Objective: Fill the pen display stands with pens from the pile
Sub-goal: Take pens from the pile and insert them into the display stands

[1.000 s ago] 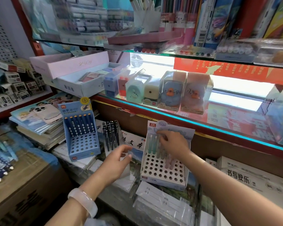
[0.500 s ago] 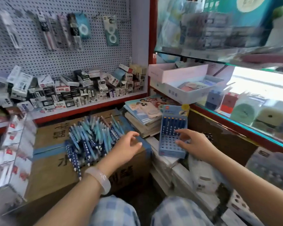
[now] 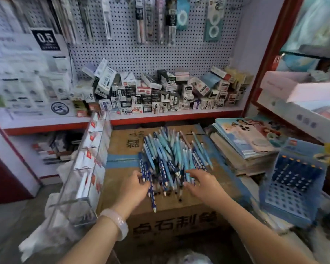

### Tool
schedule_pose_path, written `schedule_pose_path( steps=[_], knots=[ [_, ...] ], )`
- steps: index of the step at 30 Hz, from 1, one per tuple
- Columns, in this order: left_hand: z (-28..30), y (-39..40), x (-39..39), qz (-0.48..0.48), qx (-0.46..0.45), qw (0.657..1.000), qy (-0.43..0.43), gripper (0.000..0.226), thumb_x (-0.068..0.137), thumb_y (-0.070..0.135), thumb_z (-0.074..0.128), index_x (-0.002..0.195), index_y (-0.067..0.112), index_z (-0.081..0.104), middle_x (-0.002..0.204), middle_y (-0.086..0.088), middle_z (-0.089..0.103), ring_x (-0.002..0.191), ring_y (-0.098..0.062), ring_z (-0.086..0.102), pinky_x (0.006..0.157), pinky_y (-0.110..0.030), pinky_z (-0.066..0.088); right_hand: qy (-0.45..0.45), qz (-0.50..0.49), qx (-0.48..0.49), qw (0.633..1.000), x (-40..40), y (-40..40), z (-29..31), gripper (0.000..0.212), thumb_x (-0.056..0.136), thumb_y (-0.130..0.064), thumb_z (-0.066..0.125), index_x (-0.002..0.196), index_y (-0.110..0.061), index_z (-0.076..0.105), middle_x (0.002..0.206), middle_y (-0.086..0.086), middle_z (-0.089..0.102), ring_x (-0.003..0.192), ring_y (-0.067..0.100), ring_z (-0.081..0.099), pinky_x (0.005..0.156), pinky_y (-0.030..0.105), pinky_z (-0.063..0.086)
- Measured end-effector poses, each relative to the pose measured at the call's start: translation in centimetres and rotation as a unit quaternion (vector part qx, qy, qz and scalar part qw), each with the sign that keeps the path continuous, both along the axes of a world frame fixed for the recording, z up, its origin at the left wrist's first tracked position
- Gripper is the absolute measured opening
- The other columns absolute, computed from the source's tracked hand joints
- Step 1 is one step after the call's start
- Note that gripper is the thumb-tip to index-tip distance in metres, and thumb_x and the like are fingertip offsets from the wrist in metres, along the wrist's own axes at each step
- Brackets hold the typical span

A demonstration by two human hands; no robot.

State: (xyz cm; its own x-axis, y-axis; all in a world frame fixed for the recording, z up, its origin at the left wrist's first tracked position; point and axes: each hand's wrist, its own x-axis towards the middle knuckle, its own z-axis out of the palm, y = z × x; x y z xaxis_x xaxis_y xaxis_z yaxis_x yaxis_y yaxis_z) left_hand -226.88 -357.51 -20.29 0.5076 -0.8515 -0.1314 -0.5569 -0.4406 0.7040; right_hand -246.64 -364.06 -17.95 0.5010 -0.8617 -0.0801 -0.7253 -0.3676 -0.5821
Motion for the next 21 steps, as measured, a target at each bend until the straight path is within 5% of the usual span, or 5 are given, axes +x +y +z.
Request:
schedule_pose_path(
  steps=[3,8,14,21],
  knots=[
    [-0.7,-1.0,-0.1,-0.052,0.038,0.997,-0.048,0.037,0.085,0.042,0.059,0.112,0.016,0.057,0.102,-0.001,0.062,0.092,-0.02,0.059,0.077,-0.033,0.052,-0.039,-0.023,0.006,0.999,1.6,-0.2,-1.1,0.044,0.095,-0.033,0.051,0.137,-0.024,0.044,0.133,-0.003,0.052,0.122,0.011,0.048,0.094,0.019,0.038],
    [-2.5,-2.6,0.0,-0.047,0.126,0.981,-0.14,0.034,0.082,0.048,0.055,0.101,0.02,0.059,0.1,-0.002,0.061,0.072,-0.015,0.058,0.054,-0.026,0.047,-0.087,-0.05,0.0,0.995,2.2,-0.8,-2.2,0.037,0.096,-0.03,0.05,0.132,-0.024,0.049,0.118,-0.005,0.057,0.106,0.005,0.052,0.083,0.013,0.036],
    [-2.4,-3.3,2.5,-0.008,0.136,0.971,-0.197,0.027,0.093,0.037,0.048,0.078,0.016,0.054,0.066,0.005,0.049,0.066,-0.018,0.054,0.048,-0.024,0.038,-0.115,-0.058,0.007,0.992,2.6,-1.6,-2.8,0.036,0.096,-0.028,0.049,0.132,-0.025,0.049,0.11,-0.01,0.056,0.1,0.003,0.051,0.083,0.016,0.041],
    [-3.2,-4.7,4.6,-0.017,0.15,0.951,-0.268,0.039,0.094,0.048,0.041,0.077,0.014,0.048,0.065,0.004,0.045,0.062,-0.017,0.049,0.049,-0.025,0.037,-0.13,-0.058,0.013,0.99,2.4,-2.3,-3.0,0.035,0.096,-0.027,0.05,0.13,-0.025,0.05,0.113,-0.011,0.056,0.1,0.001,0.051,0.083,0.014,0.043]
  ],
)
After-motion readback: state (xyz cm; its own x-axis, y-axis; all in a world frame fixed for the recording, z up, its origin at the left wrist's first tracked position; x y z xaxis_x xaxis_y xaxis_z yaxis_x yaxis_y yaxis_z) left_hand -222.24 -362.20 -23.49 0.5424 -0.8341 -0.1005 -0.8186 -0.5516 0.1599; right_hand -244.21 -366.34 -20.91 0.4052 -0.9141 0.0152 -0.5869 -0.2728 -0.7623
